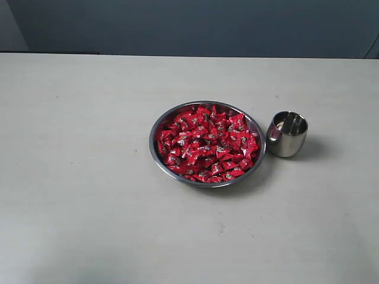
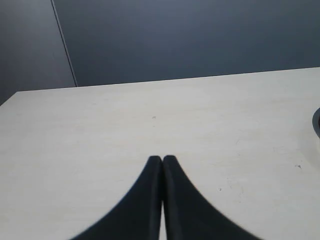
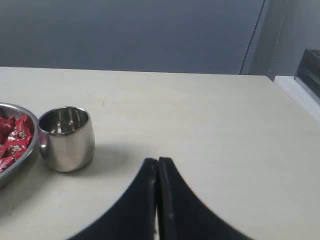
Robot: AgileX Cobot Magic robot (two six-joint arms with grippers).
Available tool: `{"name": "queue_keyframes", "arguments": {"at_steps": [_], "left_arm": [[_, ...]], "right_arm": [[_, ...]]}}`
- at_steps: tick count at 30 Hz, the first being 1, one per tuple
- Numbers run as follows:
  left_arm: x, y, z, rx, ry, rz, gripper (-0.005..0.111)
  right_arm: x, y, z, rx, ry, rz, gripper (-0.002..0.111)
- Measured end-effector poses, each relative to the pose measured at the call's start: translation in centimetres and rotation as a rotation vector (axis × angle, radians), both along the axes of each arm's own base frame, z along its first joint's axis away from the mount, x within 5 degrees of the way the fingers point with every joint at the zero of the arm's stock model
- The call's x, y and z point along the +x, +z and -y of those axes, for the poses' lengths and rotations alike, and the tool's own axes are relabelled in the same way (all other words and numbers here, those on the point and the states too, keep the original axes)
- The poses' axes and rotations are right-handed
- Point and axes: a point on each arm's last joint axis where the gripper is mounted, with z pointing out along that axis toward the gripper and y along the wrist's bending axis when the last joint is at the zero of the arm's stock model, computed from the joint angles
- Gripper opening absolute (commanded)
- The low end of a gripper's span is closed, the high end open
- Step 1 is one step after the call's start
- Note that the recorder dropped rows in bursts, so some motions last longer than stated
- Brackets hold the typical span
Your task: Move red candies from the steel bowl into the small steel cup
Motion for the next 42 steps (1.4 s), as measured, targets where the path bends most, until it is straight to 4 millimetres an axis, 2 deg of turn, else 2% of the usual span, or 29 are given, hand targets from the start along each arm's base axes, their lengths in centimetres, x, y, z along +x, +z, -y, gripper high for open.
{"name": "queue_keyframes", "arguments": {"at_steps": [16, 22, 34, 42], "left_arm": [[0.0, 0.0, 0.0, 0.000, 0.000, 0.000, 0.000], [0.0, 0.0, 0.0, 0.000, 0.000, 0.000, 0.000], [0.0, 0.0, 0.0, 0.000, 0.000, 0.000, 0.000], [0.0, 0.0, 0.0, 0.000, 0.000, 0.000, 0.000]], "right_arm": [[0.0, 0.0, 0.0, 0.000, 0.000, 0.000, -0.001], [0.4, 0.1, 0.0, -0.003, 0.000, -0.055, -0.001], [1.9, 3.9, -0.1, -0.005, 0.000, -0.089, -0.001], [3.9, 7.7, -0.2, -0.005, 0.000, -0.097, -0.001]]}}
